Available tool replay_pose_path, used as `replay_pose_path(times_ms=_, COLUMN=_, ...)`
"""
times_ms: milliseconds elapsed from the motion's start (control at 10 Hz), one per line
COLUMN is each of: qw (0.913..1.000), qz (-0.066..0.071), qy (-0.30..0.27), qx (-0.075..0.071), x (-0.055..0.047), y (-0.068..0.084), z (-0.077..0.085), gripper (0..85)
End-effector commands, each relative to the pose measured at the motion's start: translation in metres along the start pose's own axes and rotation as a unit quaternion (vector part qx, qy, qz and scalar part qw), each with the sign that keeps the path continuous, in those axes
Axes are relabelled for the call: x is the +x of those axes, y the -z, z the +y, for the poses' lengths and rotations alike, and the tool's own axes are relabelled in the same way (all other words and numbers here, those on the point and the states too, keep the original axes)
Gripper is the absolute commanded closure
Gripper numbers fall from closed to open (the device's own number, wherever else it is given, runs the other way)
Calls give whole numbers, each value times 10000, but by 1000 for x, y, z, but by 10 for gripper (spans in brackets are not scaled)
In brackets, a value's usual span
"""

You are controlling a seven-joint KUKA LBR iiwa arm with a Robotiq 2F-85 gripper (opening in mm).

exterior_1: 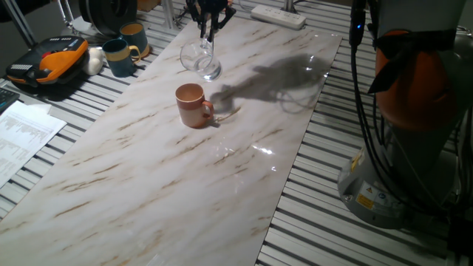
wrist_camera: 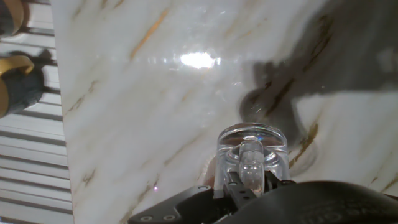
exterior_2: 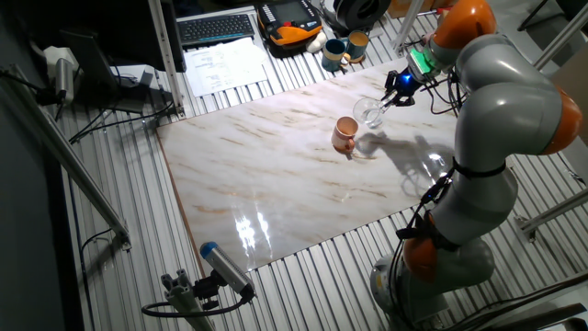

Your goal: Pour the water from one cup into another empty cup

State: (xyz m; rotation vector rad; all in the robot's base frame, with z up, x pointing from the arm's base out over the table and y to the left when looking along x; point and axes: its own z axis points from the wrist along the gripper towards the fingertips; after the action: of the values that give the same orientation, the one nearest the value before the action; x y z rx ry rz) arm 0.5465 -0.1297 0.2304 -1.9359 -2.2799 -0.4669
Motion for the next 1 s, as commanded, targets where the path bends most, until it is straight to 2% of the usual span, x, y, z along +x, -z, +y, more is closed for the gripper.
replay_pose_path(times_ms=0, qw=10000, qz=17, qy=-3, qx=-16, x=0, y=0, z=0, gripper=850)
replay_pose_path(times_ms=300, qw=9999, qz=101, qy=-3, qx=-80, x=-1, y=-1, z=1, gripper=850)
replay_pose_path(times_ms=600, qw=10000, qz=40, qy=-37, qx=-47, x=-3, y=-3, z=12, gripper=850)
replay_pose_path(times_ms=900, qw=9999, qz=-1, qy=-127, qx=-76, x=-13, y=-1, z=20, gripper=850)
